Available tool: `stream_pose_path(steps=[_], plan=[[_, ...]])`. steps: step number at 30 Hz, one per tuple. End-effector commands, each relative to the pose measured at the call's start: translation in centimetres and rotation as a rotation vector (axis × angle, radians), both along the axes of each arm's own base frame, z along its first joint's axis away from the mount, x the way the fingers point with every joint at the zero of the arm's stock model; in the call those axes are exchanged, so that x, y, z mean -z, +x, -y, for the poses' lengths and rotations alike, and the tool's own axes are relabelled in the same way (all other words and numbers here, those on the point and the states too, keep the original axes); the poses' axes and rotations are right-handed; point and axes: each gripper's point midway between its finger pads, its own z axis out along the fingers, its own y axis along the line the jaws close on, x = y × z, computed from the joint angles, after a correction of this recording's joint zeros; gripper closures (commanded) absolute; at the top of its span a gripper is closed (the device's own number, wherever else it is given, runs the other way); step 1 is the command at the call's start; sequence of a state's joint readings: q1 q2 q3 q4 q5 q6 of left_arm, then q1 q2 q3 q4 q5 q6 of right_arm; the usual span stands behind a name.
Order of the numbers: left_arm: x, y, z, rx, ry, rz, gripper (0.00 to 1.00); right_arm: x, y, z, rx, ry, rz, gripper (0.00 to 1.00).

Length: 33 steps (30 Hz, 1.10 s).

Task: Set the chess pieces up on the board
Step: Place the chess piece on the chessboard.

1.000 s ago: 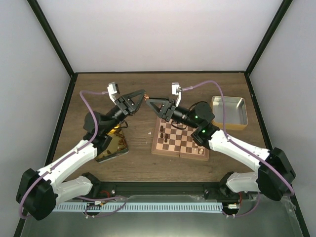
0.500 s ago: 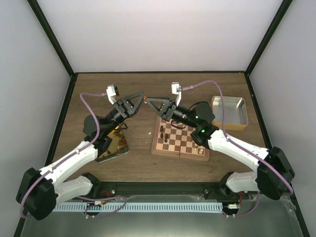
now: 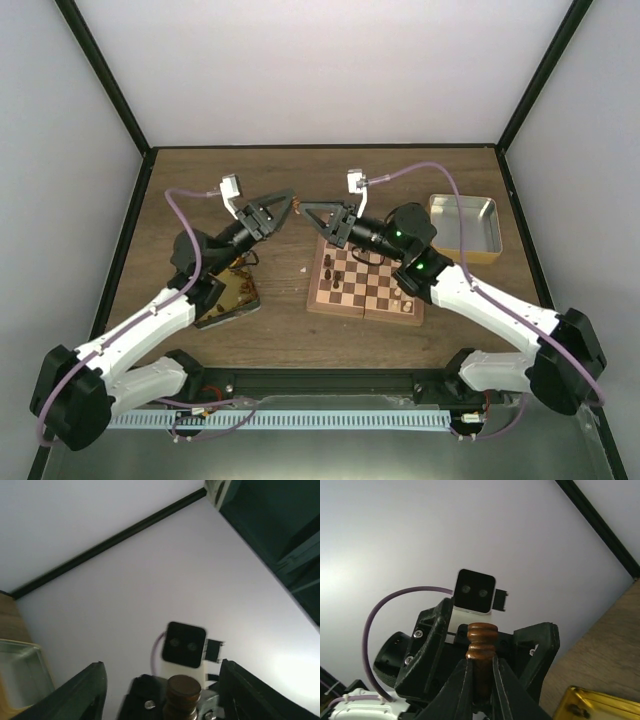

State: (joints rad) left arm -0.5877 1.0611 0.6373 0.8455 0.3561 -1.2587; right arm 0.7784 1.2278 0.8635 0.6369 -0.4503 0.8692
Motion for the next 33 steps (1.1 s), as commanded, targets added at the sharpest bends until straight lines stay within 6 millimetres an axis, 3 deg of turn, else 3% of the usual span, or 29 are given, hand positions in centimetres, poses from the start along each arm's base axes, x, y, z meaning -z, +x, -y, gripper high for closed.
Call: stream_pose_path(steps=[1,5,10,13,17,24,28,33], plan=[[2.0,0.6,-0.8,-0.097,0.125,-0.017,0.29,-0.7,0.3,0.7,0.062,-0.111,0.016,0.98],[4.5,1.3,-2.2,-0.222,0.312,-0.045,0.2,3.1,0.8,1.2,0.096,-0.334,-0.047,0.95],[6.4,2.1,-7.0,-0.491,0.615,-0.054,0.18,9.7,0.2,1.8,0.039,-0.671,-0.215,0.94],[6.1,2.4,-10.3,-0.657,0.772,-0.045,0.16,13.2,-0.8,2.4,-0.018,-0.806,-0.312,0.95],[4.6,1.9,-12.9,-0.779,0.886,0.002,0.14,16.9,-1.2,3.1,-0.046,-0.951,-0.418,0.96],[3.8,1.7,-15.4,-0.898,0.98,0.014,0.12,22.5,-1.3,2.9,-0.115,-1.173,-0.512,0.96],[3.9,1.4,-15.7,-0.909,0.984,0.019,0.11,25.0,-0.3,4.0,-0.074,-1.32,-0.527,0.97],[4.3,1.1,-15.7,-0.898,0.976,0.023,0.1,27.4,0.0,4.0,-0.103,-1.401,-0.554,0.96]])
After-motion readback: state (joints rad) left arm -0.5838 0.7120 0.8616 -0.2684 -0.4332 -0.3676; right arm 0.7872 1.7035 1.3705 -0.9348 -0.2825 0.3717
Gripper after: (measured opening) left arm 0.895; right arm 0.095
